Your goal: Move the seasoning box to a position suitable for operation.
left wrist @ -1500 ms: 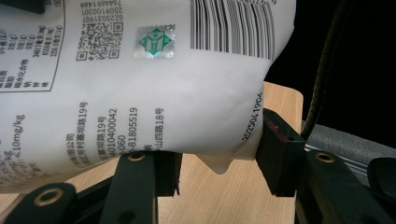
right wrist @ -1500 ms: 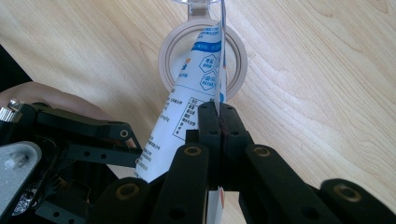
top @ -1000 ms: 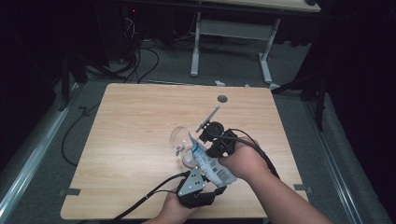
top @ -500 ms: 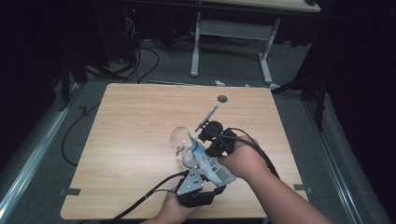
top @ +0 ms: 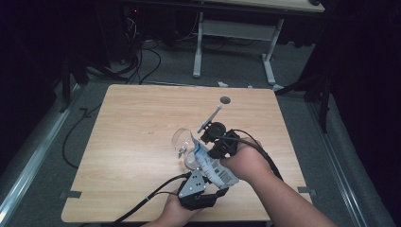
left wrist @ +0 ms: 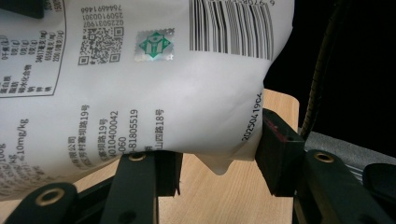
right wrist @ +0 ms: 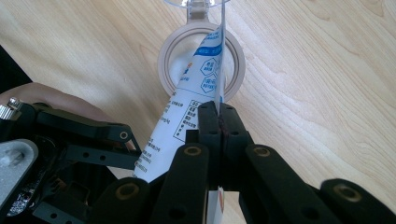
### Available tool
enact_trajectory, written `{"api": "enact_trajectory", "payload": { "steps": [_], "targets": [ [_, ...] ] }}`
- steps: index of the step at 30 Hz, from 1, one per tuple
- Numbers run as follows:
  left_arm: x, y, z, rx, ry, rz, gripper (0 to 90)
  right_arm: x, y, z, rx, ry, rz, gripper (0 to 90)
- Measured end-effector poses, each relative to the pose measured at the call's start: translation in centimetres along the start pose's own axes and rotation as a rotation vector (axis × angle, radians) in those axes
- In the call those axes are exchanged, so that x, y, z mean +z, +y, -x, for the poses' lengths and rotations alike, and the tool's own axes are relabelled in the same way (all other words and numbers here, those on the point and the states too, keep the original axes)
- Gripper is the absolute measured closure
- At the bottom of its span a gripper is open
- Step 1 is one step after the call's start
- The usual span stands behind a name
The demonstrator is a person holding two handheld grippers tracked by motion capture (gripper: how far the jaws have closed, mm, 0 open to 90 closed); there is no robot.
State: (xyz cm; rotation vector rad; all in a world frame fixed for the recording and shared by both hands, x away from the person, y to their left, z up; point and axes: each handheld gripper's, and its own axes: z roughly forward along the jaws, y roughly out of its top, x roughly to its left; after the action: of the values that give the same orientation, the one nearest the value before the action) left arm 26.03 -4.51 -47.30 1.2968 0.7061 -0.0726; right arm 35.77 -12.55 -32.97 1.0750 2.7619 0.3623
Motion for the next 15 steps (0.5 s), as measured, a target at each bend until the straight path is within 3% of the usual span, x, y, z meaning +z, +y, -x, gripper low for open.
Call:
{"api": "enact_trajectory", "payload": {
  "steps": [15],
  "targets": [
    [-0.01, 0.14, 0.06, -0.008, -0.001, 0.007, 55.7, 0.05, 0.25, -0.14, -0.003, -0.006, -0.007, 90.0]
  ]
}}
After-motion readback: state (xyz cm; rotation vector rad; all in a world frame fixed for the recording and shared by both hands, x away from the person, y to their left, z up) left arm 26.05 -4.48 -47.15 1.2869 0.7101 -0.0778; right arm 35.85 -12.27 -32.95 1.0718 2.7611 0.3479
